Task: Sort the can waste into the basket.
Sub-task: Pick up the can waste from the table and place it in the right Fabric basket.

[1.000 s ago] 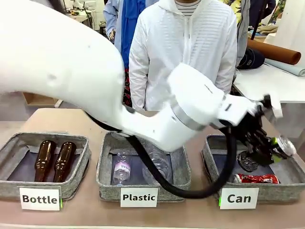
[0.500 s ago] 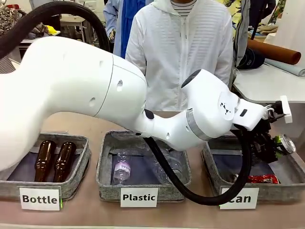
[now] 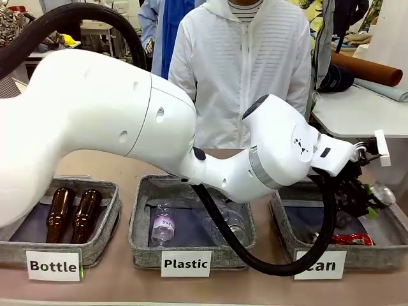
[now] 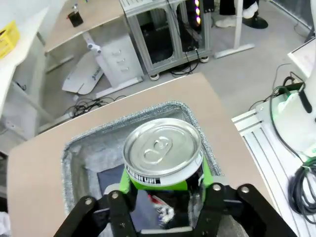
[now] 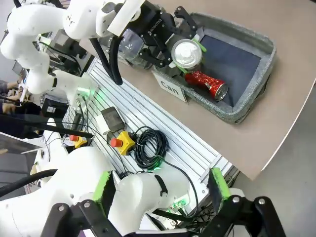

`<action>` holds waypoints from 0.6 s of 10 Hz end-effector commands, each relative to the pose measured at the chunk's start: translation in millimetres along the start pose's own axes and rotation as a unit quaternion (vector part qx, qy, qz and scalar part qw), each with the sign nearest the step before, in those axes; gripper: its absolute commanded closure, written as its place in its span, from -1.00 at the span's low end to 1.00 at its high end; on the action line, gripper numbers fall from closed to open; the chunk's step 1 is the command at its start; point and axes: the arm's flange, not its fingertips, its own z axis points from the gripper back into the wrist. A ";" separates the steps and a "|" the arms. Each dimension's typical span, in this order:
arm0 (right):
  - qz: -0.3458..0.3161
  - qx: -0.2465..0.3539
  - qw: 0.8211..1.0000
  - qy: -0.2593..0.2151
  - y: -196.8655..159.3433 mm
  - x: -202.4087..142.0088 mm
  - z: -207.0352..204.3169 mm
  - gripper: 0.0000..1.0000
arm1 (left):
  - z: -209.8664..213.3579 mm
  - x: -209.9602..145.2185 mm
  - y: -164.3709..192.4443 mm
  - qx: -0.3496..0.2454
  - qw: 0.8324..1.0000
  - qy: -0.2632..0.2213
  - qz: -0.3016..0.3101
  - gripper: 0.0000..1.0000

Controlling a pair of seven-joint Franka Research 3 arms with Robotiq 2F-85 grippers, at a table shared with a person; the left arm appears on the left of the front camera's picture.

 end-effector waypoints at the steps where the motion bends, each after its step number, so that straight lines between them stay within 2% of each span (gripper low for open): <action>1: -0.006 -0.005 1.000 0.003 1.3 3.8 2.7 -1.00 | 4.7 1.8 1.2 -0.002 1.000 -0.006 -0.006 -1.00; 3: -0.006 -0.005 1.000 0.003 1.3 3.8 2.7 -1.00 | 5.8 1.6 1.8 -0.002 1.000 -0.001 -0.003 -1.00; 6: -0.006 -0.005 1.000 0.003 1.3 3.8 2.7 -1.00 | 26.0 2.1 8.1 0.021 0.999 -0.022 0.018 -1.00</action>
